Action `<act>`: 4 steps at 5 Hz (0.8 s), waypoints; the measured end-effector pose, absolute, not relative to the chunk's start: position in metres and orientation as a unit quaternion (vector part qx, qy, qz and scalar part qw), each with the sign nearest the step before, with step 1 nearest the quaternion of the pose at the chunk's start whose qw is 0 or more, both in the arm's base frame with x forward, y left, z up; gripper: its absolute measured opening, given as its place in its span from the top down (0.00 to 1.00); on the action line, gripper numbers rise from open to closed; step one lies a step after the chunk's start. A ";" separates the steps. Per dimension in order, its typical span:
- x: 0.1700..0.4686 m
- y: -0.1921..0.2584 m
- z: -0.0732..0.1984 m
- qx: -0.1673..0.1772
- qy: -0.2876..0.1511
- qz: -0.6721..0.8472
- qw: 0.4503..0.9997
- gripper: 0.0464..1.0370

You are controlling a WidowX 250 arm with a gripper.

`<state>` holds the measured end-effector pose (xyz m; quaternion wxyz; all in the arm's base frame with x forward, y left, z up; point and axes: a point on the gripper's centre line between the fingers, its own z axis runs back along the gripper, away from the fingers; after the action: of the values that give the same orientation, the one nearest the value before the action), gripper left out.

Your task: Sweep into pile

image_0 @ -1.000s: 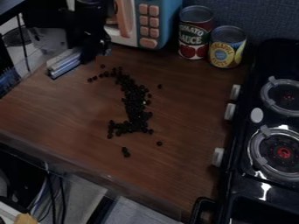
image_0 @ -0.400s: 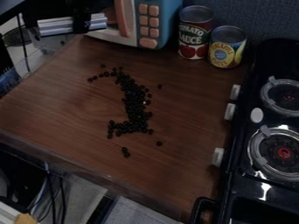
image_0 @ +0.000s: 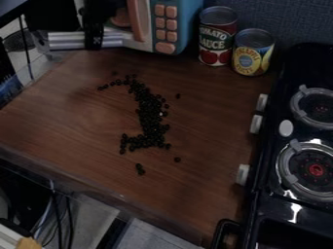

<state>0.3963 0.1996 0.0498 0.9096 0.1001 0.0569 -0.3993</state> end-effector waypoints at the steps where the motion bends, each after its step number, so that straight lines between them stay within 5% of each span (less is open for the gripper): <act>1: 0.390 0.190 0.032 0.097 0.071 -0.411 0.904 0.66; 4: 0.395 0.191 0.020 0.125 0.088 -0.388 0.909 0.66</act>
<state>0.3955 0.1905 0.0197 0.9089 0.1251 0.0878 -0.3879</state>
